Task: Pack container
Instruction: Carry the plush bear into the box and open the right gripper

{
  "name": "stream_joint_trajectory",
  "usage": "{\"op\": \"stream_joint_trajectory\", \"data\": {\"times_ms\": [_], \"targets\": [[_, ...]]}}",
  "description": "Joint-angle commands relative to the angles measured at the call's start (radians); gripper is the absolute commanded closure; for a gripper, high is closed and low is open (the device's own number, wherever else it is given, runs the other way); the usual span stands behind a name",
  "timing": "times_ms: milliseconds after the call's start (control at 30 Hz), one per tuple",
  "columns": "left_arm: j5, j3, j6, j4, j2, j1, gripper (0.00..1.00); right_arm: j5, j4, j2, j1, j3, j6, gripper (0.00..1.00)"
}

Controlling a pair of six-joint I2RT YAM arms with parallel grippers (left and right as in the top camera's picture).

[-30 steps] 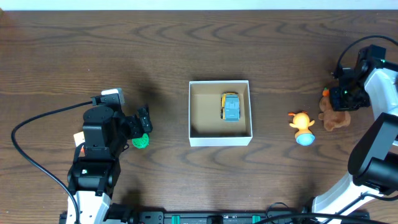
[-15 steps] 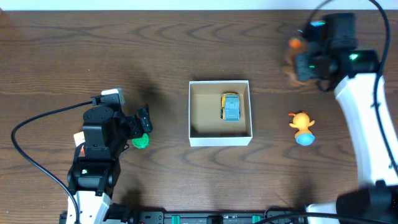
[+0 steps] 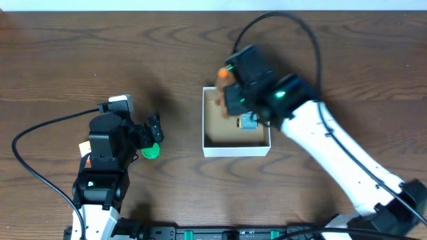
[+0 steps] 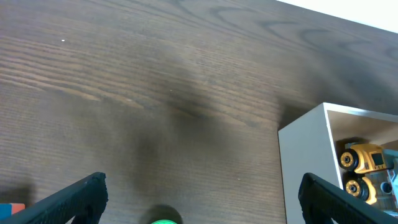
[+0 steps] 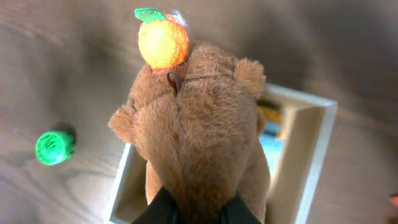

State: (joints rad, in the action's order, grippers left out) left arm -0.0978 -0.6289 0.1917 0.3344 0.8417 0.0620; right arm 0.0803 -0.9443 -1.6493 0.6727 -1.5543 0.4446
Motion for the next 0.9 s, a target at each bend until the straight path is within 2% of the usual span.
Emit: {"op": "stream_joint_trajectory", "data": {"times_ms": [0,133,367,700,767,833,867], "targets": [[0.004,-0.021,0.013,0.002,0.000,0.000,0.02,0.051,-0.016,-0.037,0.053,-0.002,0.176,0.99],[0.004,-0.021,0.013,0.002,0.000,0.000,0.02,0.051,-0.038,-0.066,0.072,-0.002,0.298,0.99],[0.004,-0.021,0.013,0.002,0.000,0.000,0.02,0.122,-0.032,-0.137,0.063,-0.002,0.302,0.98],[0.004,-0.021,0.013,0.002,0.000,0.000,0.02,0.072,-0.009,-0.294,0.060,-0.002,0.303,0.97],[0.004,-0.021,0.013,0.002,0.000,0.000,0.02,0.072,0.011,-0.310,0.058,-0.002,0.303,0.92],[0.004,-0.021,0.013,0.002,0.000,0.000,0.02,0.072,0.032,-0.315,0.056,-0.002,0.303,0.81],[0.004,-0.021,0.013,0.002,0.000,0.000,0.02,0.072,0.038,-0.315,0.056,-0.002,0.302,0.80]]}}
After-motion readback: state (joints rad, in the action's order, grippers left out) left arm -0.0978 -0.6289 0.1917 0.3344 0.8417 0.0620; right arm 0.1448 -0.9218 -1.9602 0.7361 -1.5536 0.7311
